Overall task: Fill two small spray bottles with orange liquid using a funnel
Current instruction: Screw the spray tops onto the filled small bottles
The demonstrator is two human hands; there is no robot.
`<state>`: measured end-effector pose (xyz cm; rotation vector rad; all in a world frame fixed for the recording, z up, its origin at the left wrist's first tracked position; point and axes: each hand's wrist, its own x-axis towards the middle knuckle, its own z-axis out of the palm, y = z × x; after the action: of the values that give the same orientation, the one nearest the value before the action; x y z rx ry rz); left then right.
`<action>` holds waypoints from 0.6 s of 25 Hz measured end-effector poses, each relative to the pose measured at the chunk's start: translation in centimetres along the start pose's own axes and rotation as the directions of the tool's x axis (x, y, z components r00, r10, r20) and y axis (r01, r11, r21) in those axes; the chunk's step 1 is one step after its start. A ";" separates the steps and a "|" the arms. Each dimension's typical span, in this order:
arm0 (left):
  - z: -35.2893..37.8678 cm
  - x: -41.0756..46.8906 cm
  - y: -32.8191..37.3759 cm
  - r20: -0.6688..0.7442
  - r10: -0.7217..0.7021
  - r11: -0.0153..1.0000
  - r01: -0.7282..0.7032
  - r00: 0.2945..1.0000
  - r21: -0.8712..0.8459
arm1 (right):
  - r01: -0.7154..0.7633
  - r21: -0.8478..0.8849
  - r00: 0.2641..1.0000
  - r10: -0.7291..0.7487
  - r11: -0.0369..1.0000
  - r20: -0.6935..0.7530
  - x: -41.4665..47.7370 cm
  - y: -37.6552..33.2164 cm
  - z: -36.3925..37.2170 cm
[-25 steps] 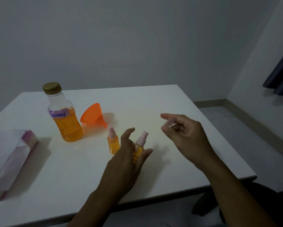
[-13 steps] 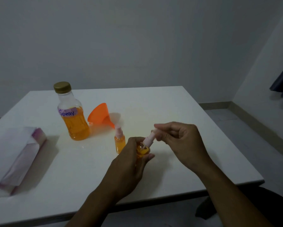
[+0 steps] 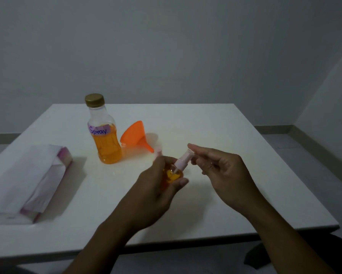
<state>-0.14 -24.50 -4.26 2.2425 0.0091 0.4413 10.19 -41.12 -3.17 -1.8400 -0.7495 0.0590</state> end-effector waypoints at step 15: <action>-8.3 -0.2 -9.2 -0.571 -0.321 0.935 0.350 0.756 -0.063 | -0.035 -0.271 0.999 0.038 0.962 0.006 3.3 -0.6 7.7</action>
<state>-1.70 -12.31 -6.23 2.0075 0.7396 0.9067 9.55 -32.87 -4.74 -2.1161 -0.7607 -0.0103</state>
